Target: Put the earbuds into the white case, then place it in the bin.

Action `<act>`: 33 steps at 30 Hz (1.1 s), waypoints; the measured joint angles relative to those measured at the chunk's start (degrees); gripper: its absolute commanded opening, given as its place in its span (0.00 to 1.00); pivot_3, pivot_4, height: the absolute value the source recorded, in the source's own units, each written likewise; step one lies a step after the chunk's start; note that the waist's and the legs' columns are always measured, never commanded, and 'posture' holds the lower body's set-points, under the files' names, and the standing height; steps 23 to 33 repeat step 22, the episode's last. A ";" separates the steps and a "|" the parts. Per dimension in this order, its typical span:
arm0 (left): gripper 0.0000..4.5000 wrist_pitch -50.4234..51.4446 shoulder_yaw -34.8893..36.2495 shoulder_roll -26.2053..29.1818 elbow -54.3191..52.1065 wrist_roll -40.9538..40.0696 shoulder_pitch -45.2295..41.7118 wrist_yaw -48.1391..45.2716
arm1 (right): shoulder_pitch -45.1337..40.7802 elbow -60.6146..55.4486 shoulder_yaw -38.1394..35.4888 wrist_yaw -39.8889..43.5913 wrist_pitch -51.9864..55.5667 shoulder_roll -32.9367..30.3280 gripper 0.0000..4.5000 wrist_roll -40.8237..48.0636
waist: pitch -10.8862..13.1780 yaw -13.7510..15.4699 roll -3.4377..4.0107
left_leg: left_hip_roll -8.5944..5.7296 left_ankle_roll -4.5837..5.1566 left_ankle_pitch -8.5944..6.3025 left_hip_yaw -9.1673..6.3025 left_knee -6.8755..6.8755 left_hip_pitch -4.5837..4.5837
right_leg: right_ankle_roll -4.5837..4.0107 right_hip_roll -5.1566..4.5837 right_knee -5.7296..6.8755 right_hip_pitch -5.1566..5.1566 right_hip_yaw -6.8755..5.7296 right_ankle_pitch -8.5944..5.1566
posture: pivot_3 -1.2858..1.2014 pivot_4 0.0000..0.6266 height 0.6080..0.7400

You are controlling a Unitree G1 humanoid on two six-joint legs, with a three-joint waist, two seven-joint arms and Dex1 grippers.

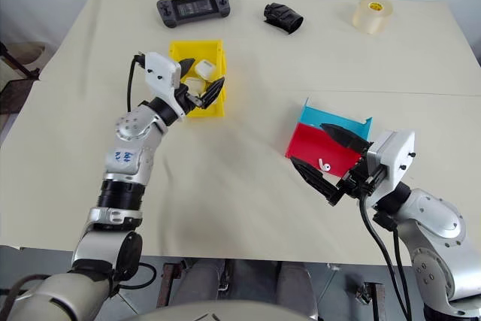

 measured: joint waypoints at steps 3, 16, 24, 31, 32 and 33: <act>0.99 2.67 0.37 2.92 -6.20 -2.97 3.92 -4.26 | 0.97 1.37 -0.17 1.10 -0.19 -0.01 1.00 -0.20 | 0.00 0.09 0.01 | 0.01 0.00 0.00 0.01 0.03 0.00 | 0.00 -0.01 0.00 0.01 0.02 0.00 | 0.52 0.24 1.00; 0.99 9.75 8.55 25.02 -15.09 -19.18 23.08 -32.03 | 0.02 12.55 -3.52 11.40 -4.79 -5.21 1.00 -2.90 | -0.02 0.20 0.03 | 0.22 0.01 0.00 -0.01 -0.05 0.09 | -0.02 -0.09 -0.15 0.15 0.07 -0.01 | 0.52 0.24 1.00; 0.99 1.12 9.39 22.46 -15.24 -14.43 25.03 -28.10 | -1.30 15.46 -3.64 14.27 -6.30 -6.06 1.00 -4.20 | -0.02 0.19 0.03 | 0.23 0.01 0.00 0.00 -0.06 0.08 | -0.02 -0.08 -0.15 0.15 0.05 -0.01 | 0.52 0.24 1.00; 0.99 1.12 9.39 22.46 -15.24 -14.43 25.03 -28.10 | -1.30 15.46 -3.64 14.27 -6.30 -6.06 1.00 -4.20 | -0.02 0.19 0.03 | 0.23 0.01 0.00 0.00 -0.06 0.08 | -0.02 -0.08 -0.15 0.15 0.05 -0.01 | 0.52 0.24 1.00; 0.99 1.12 9.39 22.46 -15.24 -14.43 25.03 -28.10 | -1.30 15.46 -3.64 14.27 -6.30 -6.06 1.00 -4.20 | -0.02 0.19 0.03 | 0.23 0.01 0.00 0.00 -0.06 0.08 | -0.02 -0.08 -0.15 0.15 0.05 -0.01 | 0.52 0.24 1.00; 0.99 1.12 9.39 22.46 -15.24 -14.43 25.03 -28.10 | -1.30 15.46 -3.64 14.27 -6.30 -6.06 1.00 -4.20 | -0.02 0.19 0.03 | 0.23 0.01 0.00 0.00 -0.06 0.08 | -0.02 -0.08 -0.15 0.15 0.05 -0.01 | 0.52 0.24 1.00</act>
